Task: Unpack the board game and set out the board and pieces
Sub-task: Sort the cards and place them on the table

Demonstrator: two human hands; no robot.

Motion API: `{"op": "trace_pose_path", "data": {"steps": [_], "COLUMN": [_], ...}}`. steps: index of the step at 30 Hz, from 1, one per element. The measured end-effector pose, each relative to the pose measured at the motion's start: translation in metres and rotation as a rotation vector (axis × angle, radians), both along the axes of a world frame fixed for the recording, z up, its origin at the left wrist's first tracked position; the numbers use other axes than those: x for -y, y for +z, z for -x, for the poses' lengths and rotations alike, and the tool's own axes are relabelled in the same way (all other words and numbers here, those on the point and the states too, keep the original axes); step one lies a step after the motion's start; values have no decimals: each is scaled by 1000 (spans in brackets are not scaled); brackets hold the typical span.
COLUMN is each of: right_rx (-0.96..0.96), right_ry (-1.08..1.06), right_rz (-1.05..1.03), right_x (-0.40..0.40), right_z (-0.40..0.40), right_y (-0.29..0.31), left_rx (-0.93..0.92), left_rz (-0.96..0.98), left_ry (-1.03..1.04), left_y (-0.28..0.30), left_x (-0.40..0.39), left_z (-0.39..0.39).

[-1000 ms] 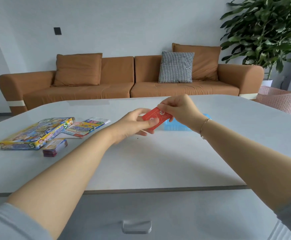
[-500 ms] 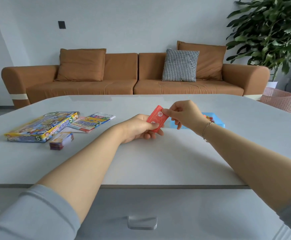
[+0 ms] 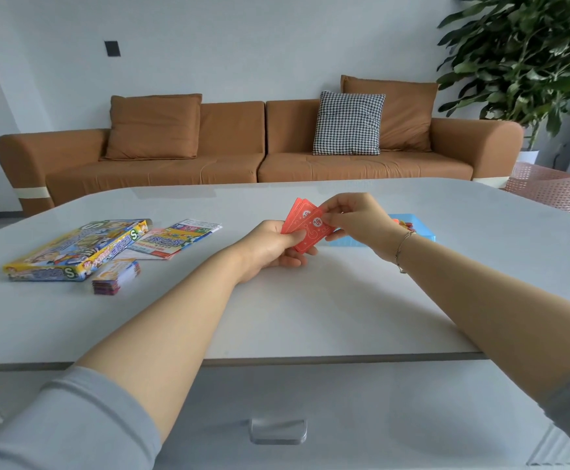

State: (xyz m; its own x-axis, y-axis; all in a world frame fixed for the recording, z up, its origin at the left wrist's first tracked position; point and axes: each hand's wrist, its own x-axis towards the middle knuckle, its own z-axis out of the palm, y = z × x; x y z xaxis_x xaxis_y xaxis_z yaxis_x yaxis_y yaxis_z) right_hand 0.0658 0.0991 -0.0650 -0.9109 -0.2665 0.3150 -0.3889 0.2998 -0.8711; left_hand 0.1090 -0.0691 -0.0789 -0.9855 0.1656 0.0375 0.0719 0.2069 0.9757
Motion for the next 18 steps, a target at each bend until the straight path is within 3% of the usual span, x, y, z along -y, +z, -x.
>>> {"op": "trace_pose_path", "data": {"steps": [5, 18], "right_rx": [-72, -91], "right_ry": [-97, -92], "right_rz": [-32, -54], "right_x": [2, 3], "right_z": [-1, -2], "right_y": [1, 4], "left_rx": [-34, -49], "left_rz": [42, 47], "left_ry": [5, 31], "left_y": [-2, -4], "left_x": [-1, -3], "left_z": [1, 1]}}
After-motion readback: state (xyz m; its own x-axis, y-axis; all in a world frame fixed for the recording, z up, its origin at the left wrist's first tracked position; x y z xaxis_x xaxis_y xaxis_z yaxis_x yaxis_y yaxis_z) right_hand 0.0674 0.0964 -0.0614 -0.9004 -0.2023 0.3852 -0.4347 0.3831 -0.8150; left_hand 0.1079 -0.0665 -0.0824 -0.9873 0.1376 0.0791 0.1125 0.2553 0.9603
